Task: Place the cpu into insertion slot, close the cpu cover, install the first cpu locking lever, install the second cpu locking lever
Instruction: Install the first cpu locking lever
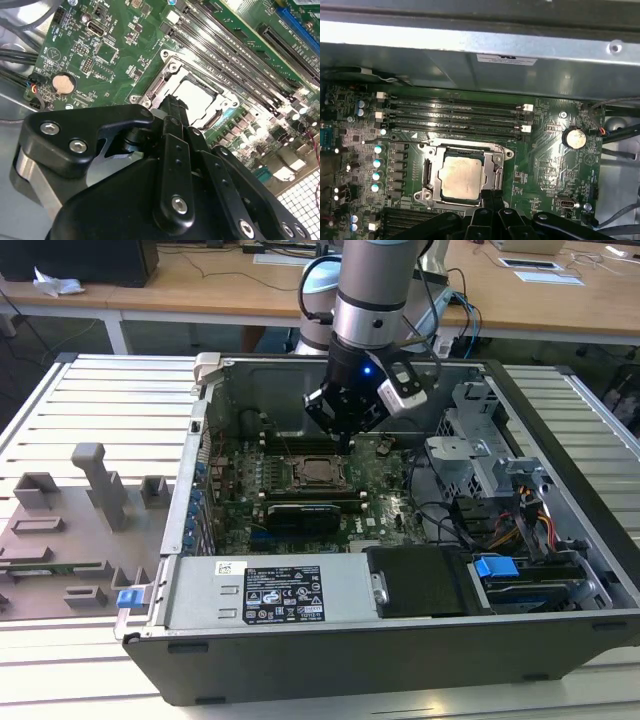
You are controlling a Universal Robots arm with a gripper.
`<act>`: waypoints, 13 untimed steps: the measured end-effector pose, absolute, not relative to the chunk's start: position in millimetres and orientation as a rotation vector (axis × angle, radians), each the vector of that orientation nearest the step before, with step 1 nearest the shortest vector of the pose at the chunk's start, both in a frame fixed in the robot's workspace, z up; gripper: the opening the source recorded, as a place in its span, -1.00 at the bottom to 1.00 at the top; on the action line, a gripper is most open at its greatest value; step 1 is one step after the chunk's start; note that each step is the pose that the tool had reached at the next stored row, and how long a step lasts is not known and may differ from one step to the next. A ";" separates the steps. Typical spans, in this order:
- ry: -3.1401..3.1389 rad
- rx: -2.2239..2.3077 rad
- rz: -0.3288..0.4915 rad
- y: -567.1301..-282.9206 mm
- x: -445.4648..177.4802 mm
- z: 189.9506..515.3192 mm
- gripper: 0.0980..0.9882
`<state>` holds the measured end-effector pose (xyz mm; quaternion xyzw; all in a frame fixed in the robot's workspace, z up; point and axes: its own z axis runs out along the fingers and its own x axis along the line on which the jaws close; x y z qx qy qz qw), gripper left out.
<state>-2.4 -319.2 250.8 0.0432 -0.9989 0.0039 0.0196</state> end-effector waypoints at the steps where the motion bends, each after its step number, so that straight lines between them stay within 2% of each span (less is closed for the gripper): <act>1: -3.100 0.134 0.012 -319.1 -2.4 253.9 -0.98; 8: -3.100 0.134 0.012 -319.1 -2.4 283.8 -0.98; 13: -3.100 0.134 0.011 -319.0 -2.4 287.3 -0.98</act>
